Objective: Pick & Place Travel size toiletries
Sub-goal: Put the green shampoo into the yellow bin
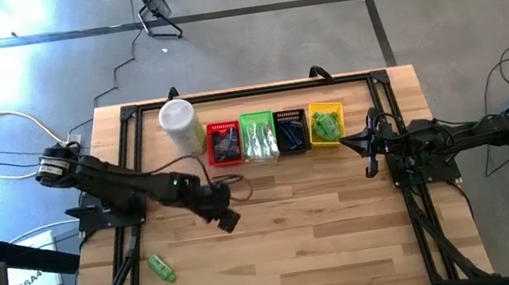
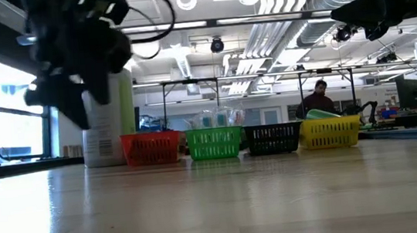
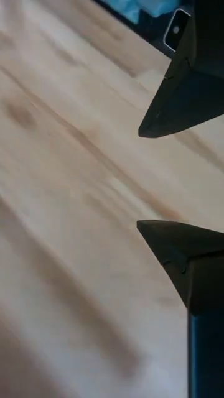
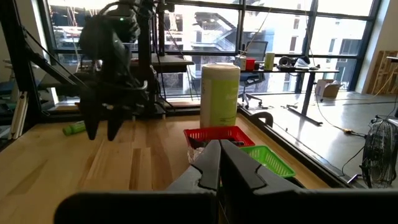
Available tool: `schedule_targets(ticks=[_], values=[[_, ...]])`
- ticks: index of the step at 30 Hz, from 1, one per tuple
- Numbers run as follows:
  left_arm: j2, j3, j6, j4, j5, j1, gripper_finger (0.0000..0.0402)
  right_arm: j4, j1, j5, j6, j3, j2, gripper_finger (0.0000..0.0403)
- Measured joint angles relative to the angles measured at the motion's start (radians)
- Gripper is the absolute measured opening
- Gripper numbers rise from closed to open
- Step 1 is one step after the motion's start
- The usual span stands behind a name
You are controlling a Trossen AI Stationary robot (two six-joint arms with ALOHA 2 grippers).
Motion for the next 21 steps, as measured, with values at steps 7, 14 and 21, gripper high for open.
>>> schedule_targets(ticks=[7, 14, 21], values=[[0.0, 0.0, -0.391, -0.135, 0.032, -0.131, 0.0223, 0.0, 0.0, 0.0, -0.001, 0.0, 0.0, 0.0002], [0.0, 0.0, -0.721, -0.178, 0.114, -0.264, 0.0223, 0.044, 0.0, 0.0, -0.086, 0.0, 0.0, 0.0002], [0.0, 0.0, -1.005, -0.215, 0.114, -0.409, 0.0221, 0.054, 0.0, -0.002, -0.125, 0.0, 0.0, 0.0002]])
